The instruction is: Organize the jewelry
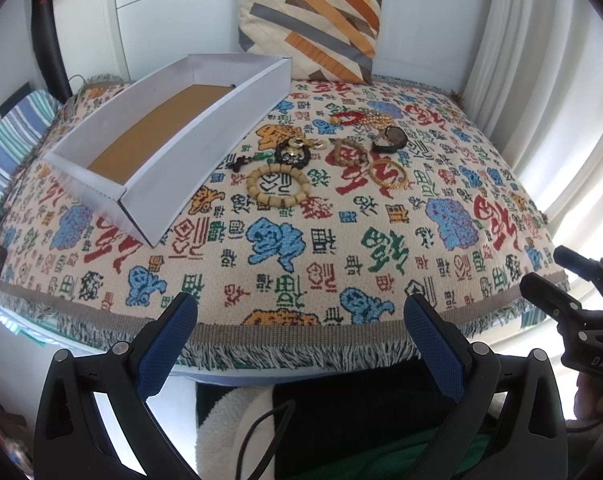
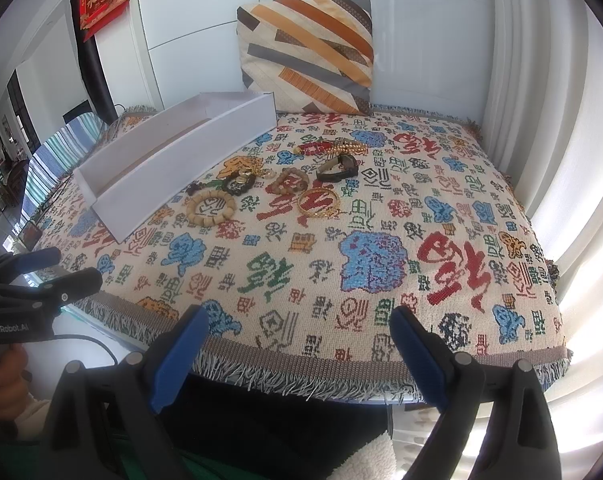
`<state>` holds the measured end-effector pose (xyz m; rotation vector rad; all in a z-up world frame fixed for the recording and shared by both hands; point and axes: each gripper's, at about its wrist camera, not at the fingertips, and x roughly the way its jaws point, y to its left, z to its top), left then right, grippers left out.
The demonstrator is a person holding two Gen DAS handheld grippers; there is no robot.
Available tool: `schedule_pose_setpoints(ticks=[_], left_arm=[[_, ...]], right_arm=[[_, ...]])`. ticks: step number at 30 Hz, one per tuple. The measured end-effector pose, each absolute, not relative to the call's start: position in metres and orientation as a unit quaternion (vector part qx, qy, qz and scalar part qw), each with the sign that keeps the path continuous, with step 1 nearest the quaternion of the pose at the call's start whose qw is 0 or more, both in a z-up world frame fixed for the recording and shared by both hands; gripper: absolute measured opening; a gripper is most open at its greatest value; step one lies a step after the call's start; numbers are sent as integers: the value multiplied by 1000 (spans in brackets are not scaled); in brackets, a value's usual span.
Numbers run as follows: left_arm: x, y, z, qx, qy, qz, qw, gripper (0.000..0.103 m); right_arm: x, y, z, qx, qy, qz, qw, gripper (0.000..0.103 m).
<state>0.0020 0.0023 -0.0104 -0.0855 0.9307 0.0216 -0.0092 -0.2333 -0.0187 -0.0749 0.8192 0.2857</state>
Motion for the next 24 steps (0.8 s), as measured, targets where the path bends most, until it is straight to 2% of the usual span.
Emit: schedule_pose_setpoints(ticks=[24], left_arm=[[2,1,-11,-40,449,11,893,102]], right_arm=[[-9,-233,-20,-35,397,138,906,94]])
